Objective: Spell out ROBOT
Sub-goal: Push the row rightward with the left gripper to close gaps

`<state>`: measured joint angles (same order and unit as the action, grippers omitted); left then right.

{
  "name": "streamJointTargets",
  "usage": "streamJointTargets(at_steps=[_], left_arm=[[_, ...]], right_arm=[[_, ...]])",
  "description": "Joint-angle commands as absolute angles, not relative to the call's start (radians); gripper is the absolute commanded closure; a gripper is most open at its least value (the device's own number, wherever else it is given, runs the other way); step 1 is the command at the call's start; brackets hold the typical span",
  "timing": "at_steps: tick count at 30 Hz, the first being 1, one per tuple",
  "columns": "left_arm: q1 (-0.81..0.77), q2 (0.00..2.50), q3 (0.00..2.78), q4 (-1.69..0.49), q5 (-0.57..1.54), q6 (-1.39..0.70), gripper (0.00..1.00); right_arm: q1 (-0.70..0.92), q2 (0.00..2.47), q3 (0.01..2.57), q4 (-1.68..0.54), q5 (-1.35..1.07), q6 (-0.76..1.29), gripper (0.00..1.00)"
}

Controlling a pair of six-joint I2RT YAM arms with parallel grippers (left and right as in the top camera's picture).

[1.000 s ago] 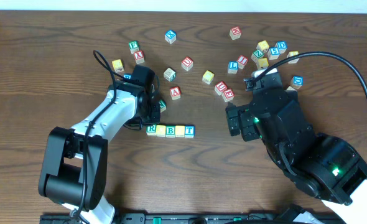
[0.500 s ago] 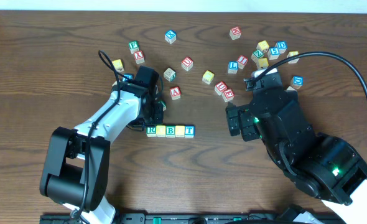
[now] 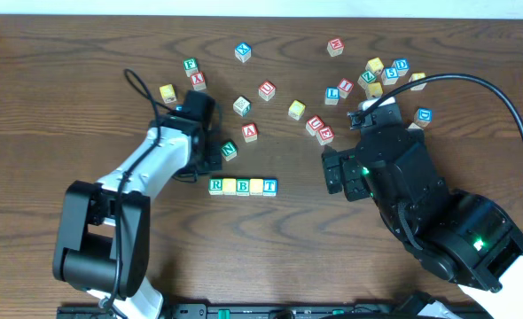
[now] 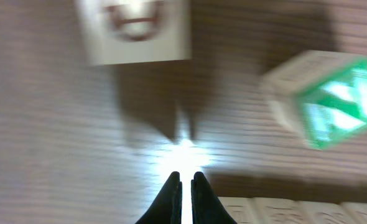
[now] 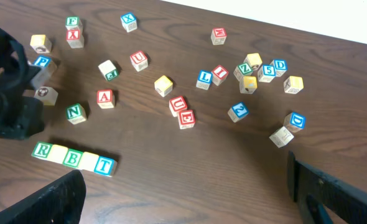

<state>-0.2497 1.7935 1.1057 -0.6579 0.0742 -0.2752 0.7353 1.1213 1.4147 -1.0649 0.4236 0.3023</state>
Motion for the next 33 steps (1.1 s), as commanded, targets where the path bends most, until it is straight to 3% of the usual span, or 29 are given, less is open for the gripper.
streamJointTargets(at_steps=[1,12,33], left_arm=[[-0.193,1.804,1.103,-0.696,0.033,-0.329,0.93],[-0.187,1.804,1.103,-0.861,0.162,-0.266,0.92],[-0.255,1.804,1.103,-0.825,0.177,-0.26,0.92]], right_arm=[[0.735,1.118,1.432,-1.066,0.443,0.29,0.01],[0.735,1.118,1.432,-1.066,0.443,0.29,0.01],[0.735,1.118,1.432,-1.066,0.442,0.29,0.01]])
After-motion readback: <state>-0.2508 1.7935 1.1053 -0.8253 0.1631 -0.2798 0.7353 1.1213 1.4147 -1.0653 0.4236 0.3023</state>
